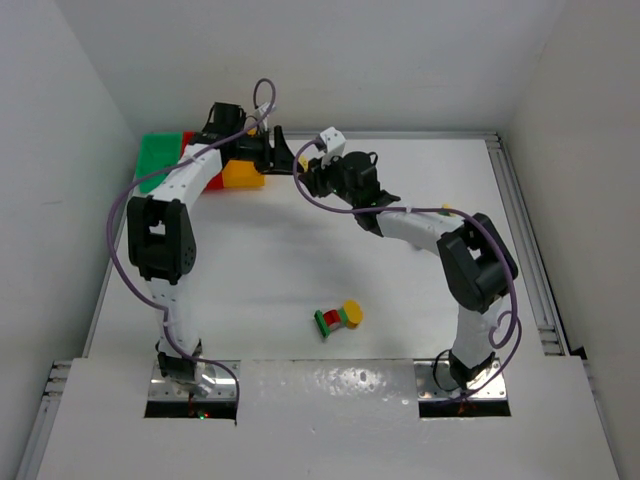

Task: Sort the legos into containers by color

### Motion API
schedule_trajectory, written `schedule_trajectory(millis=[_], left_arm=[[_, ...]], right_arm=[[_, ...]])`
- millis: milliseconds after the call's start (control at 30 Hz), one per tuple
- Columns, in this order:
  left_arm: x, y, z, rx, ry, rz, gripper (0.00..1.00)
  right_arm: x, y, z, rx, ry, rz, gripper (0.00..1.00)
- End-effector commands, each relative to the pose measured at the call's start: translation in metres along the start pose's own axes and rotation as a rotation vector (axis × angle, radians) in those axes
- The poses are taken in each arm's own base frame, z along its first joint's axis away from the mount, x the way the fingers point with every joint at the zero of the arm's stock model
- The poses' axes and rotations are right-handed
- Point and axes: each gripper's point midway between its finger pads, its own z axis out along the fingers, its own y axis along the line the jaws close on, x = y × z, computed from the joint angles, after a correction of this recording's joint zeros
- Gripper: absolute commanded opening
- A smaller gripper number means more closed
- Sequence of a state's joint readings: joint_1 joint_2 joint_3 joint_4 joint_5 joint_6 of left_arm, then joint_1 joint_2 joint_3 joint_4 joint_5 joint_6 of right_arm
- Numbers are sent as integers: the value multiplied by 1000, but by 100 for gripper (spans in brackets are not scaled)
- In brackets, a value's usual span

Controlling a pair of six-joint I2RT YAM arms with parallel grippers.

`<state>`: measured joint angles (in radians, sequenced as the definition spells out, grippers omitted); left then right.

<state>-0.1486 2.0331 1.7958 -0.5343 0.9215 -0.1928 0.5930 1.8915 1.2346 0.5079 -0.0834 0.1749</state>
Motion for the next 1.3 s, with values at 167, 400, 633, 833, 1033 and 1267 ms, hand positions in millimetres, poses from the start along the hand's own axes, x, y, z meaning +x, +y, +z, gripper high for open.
schedule_trajectory(millis=[167, 400, 633, 833, 1033, 1267], left_arm=[[-32, -26, -13, 45, -103, 42, 59], [-28, -20, -10, 29, -95, 37, 34], [-27, -17, -10, 21, -96, 18, 0], [-34, 17, -24, -136, -115, 47, 0], [-70, 96, -82, -501, -215, 79, 0], [-112, 142, -103, -722, -312, 189, 0]], right_arm=[[-38, 12, 6, -60, -109, 26, 0], [-39, 11, 7, -54, -113, 23, 0], [-36, 15, 10, -77, -101, 30, 0], [-24, 5, 9, -20, -42, 39, 65], [-22, -11, -2, 72, -36, 16, 86], [-19, -10, -11, 66, -26, 17, 85]])
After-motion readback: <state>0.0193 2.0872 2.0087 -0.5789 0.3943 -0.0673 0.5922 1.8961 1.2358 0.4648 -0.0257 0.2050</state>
